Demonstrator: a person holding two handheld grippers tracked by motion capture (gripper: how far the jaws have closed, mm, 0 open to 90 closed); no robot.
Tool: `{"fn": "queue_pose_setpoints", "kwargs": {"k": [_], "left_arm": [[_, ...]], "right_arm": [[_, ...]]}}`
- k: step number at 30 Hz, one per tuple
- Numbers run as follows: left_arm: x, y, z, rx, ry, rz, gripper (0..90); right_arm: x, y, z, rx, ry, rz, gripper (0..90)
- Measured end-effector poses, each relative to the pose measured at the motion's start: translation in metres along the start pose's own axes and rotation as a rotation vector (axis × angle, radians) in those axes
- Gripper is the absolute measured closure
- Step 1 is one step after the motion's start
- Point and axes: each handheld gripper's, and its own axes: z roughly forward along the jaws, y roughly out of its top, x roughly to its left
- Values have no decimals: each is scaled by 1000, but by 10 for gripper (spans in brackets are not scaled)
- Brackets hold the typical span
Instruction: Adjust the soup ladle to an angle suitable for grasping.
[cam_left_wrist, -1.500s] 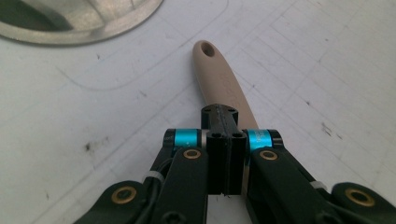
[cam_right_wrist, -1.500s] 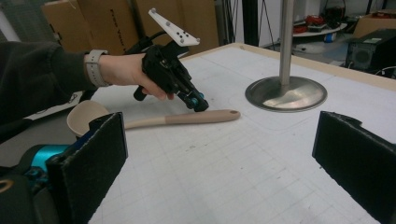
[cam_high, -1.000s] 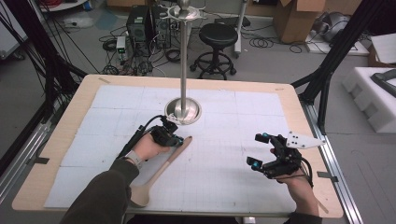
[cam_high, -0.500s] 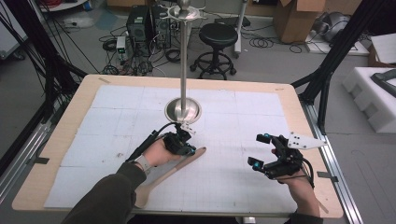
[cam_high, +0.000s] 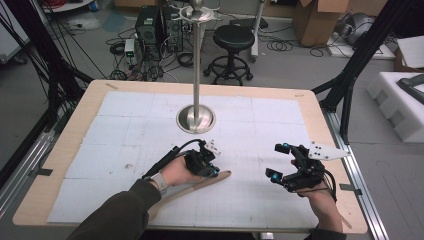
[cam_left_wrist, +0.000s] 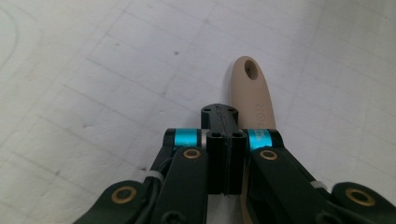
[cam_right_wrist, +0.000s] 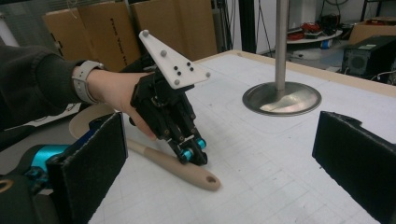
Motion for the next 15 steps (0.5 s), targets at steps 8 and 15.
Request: {"fn": "queue_pose_setpoints", "kwargs": {"k": [8, 15], "left_arm": [[-13, 2, 3, 8, -20, 45, 898], [-14, 2, 3, 8, -10, 55, 897]], "right_arm": [[0, 0, 0, 2, -2, 0, 22], [0, 0, 0, 3, -1, 1, 22]]}}
